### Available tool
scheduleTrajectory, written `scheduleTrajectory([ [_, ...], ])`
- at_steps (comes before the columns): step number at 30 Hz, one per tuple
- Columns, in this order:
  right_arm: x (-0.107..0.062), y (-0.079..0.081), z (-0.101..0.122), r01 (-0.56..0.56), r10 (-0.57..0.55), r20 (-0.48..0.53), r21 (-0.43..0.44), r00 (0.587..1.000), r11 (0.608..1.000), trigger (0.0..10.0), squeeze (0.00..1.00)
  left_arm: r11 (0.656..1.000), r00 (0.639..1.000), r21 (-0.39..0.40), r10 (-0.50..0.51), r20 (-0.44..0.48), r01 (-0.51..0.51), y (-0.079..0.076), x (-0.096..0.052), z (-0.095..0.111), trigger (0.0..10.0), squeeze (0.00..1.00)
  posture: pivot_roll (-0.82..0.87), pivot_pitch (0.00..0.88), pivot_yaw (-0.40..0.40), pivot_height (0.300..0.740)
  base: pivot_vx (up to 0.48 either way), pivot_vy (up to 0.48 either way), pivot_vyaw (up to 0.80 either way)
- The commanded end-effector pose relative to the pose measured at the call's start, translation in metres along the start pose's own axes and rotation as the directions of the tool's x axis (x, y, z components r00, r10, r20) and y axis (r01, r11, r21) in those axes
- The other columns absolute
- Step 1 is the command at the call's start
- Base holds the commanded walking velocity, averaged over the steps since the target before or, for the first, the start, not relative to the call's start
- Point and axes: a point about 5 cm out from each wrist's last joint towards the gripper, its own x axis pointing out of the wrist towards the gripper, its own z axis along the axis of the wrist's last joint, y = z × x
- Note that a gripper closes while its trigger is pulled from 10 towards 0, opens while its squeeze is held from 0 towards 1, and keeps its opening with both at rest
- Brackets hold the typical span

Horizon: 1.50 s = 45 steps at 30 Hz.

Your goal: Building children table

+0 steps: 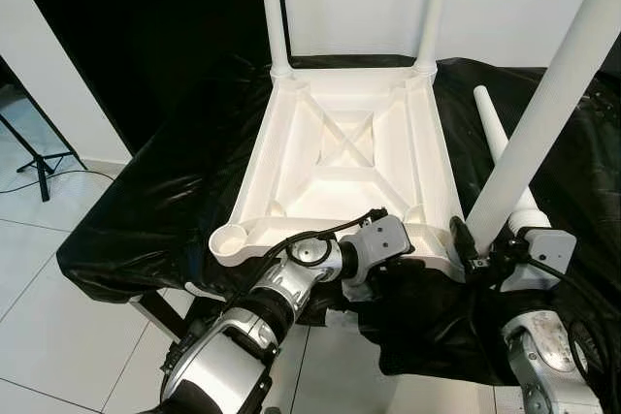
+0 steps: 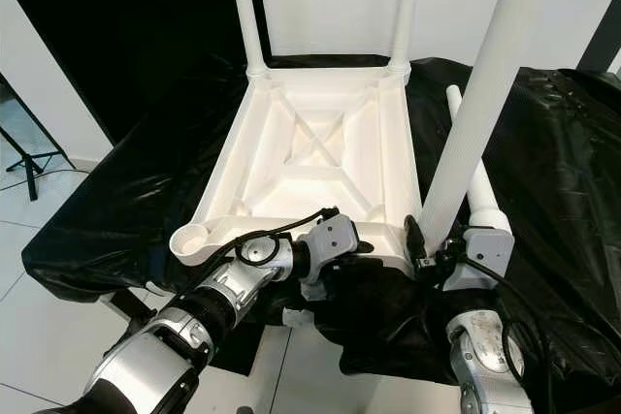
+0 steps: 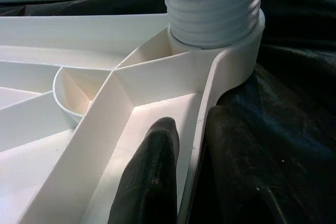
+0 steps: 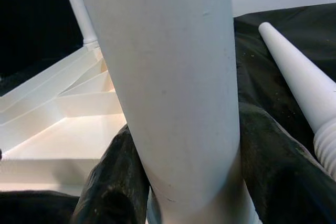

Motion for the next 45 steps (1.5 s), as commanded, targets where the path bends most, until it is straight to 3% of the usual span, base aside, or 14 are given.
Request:
scheduleTrajectory([
  [1, -0.002, 0.004, -0.013, -0.025, 0.026, -0.068, 0.016, 0.997, 1.000, 10.0, 0.00, 0.997, 0.990, -0.044, -0.069, -0.120, 0.064, -0.015, -0.002, -0.025, 10.0, 0.00, 0.04, 0.000, 0.070, 0.740, 0.000, 0.000, 0.00],
  [2, -0.001, -0.001, -0.011, -0.039, 0.038, -0.063, -0.005, 0.997, 0.999, 10.0, 0.00, 0.997, 0.991, -0.044, -0.069, -0.119, 0.064, -0.015, -0.001, -0.025, 10.0, 0.00, 0.04, 0.000, 0.070, 0.740, 0.000, 0.000, 0.00],
  [3, 0.001, -0.007, -0.009, -0.058, 0.057, -0.056, -0.013, 0.997, 0.998, 10.0, 1.00, 0.997, 0.990, -0.044, -0.071, -0.118, 0.066, -0.016, 0.000, -0.025, 10.0, 0.00, 0.04, 0.000, 0.069, 0.740, 0.000, 0.000, 0.00],
  [10, 0.002, -0.008, -0.006, -0.200, 0.201, -0.083, 0.029, 0.976, 0.979, 10.0, 1.00, 0.997, 0.991, -0.045, -0.074, -0.113, 0.070, -0.017, 0.002, -0.024, 10.0, 0.00, 0.04, 0.000, 0.062, 0.740, 0.000, 0.000, 0.00],
  [11, 0.001, -0.009, -0.004, -0.219, 0.220, -0.078, 0.020, 0.972, 0.975, 10.0, 0.00, 0.997, 0.991, -0.046, -0.073, -0.112, 0.069, -0.018, 0.002, -0.023, 10.0, 0.00, 0.04, 0.000, 0.061, 0.740, 0.000, 0.000, 0.00],
  [23, 0.008, -0.019, 0.023, -0.447, 0.442, -0.069, -0.138, 0.894, 0.884, 10.0, 0.00, 0.996, 0.990, -0.047, -0.076, -0.118, 0.070, -0.018, 0.001, -0.025, 10.0, 0.00, 0.03, 0.000, 0.062, 0.740, 0.000, 0.000, 0.00],
  [24, 0.005, -0.016, 0.019, -0.496, 0.483, -0.120, -0.126, 0.867, 0.859, 0.0, 0.00, 0.997, 0.990, -0.046, -0.073, -0.118, 0.068, -0.018, 0.002, -0.025, 10.0, 0.00, 0.03, 0.000, 0.057, 0.740, 0.000, 0.000, 0.00],
  [31, -0.008, -0.006, -0.001, -0.542, 0.525, -0.235, -0.012, 0.818, 0.840, 0.0, 0.00, 0.997, 0.991, -0.046, -0.068, -0.114, 0.063, -0.017, 0.003, -0.023, 10.0, 0.00, 0.04, 0.000, 0.056, 0.740, 0.000, 0.000, 0.00],
  [33, -0.011, 0.003, -0.012, -0.430, 0.438, -0.220, 0.086, 0.871, 0.899, 0.0, 0.00, 0.997, 0.991, -0.048, -0.069, -0.115, 0.064, -0.018, 0.002, -0.024, 10.0, 0.00, 0.04, 0.000, 0.059, 0.740, 0.000, 0.000, 0.00],
  [36, -0.011, 0.006, -0.014, -0.384, 0.400, -0.212, 0.116, 0.892, 0.916, 0.0, 0.00, 0.997, 0.991, -0.048, -0.069, -0.116, 0.064, -0.018, 0.002, -0.025, 10.0, 0.00, 0.04, 0.000, 0.059, 0.740, 0.000, 0.000, 0.00],
  [38, -0.009, 0.002, -0.012, -0.118, 0.128, -0.106, 0.098, 0.986, 0.988, 0.0, 0.00, 0.997, 0.990, -0.045, -0.072, -0.120, 0.067, -0.018, 0.001, -0.025, 10.0, 0.00, 0.05, 0.000, 0.060, 0.740, 0.000, 0.000, 0.00],
  [39, -0.009, 0.002, -0.012, -0.118, 0.128, -0.106, 0.098, 0.986, 0.988, 0.0, 0.00, 0.997, 0.990, -0.045, -0.072, -0.120, 0.067, -0.018, 0.001, -0.025, 10.0, 0.00, 0.05, 0.000, 0.060, 0.740, 0.000, 0.000, 0.00],
  [41, -0.014, -0.002, -0.009, 0.083, -0.082, -0.020, 0.065, 0.996, 0.994, 0.0, 0.00, 0.997, 0.991, -0.041, -0.068, -0.119, 0.063, -0.016, 0.001, -0.024, 10.0, 0.00, 0.06, 0.000, 0.063, 0.740, 0.000, 0.000, 0.00],
  [45, -0.015, -0.005, -0.010, 0.135, -0.134, -0.018, 0.075, 0.991, 0.988, 0.0, 0.00, 0.997, 0.991, -0.045, -0.061, -0.119, 0.056, -0.015, 0.000, -0.024, 10.0, 0.00, 0.05, 0.000, 0.069, 0.740, 0.000, 0.000, 0.00],
])
